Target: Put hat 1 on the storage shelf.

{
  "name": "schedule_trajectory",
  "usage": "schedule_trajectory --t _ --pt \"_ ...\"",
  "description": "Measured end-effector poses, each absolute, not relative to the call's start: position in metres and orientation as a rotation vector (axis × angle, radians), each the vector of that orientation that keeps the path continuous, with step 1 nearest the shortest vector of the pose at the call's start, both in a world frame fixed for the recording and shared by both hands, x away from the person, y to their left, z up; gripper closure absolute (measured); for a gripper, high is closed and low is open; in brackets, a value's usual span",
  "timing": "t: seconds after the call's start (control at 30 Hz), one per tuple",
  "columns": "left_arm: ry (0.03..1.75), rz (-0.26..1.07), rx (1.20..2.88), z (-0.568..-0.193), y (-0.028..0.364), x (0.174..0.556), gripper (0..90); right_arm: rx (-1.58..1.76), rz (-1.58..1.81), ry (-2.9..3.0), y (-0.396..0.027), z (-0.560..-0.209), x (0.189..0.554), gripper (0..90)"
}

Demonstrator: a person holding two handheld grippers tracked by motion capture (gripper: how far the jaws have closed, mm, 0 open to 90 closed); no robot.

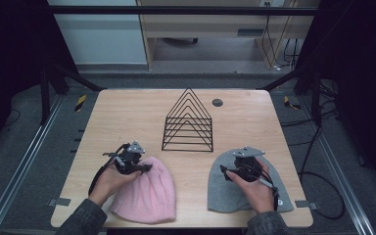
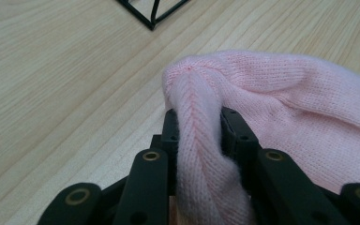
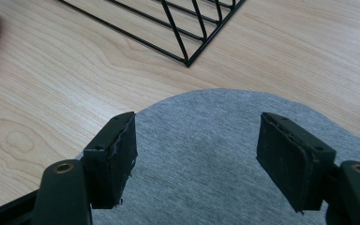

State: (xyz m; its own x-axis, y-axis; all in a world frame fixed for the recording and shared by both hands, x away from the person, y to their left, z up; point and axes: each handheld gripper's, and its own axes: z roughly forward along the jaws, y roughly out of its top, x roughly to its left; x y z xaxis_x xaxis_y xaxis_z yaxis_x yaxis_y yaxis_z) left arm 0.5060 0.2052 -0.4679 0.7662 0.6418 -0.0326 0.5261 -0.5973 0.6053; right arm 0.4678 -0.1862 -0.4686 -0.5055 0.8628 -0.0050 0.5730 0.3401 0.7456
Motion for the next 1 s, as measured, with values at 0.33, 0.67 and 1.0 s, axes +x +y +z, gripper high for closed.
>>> schedule_trajectory --t 0.33,0.67,1.0 --pt "0.837 0.310 2.298 -0.450 0.205 0.494 73.9 1.268 0.994 2.199 -0.188 -0.468 0.468 28.2" --pt "0.808 0.349 2.277 -0.439 0.203 0.487 74.1 1.256 0.989 2.197 -0.187 -0.468 0.468 27.0" --pt "0.812 0.386 2.221 -0.420 0.210 0.485 74.9 1.247 1.027 2.185 -0.184 -0.464 0.465 26.6"
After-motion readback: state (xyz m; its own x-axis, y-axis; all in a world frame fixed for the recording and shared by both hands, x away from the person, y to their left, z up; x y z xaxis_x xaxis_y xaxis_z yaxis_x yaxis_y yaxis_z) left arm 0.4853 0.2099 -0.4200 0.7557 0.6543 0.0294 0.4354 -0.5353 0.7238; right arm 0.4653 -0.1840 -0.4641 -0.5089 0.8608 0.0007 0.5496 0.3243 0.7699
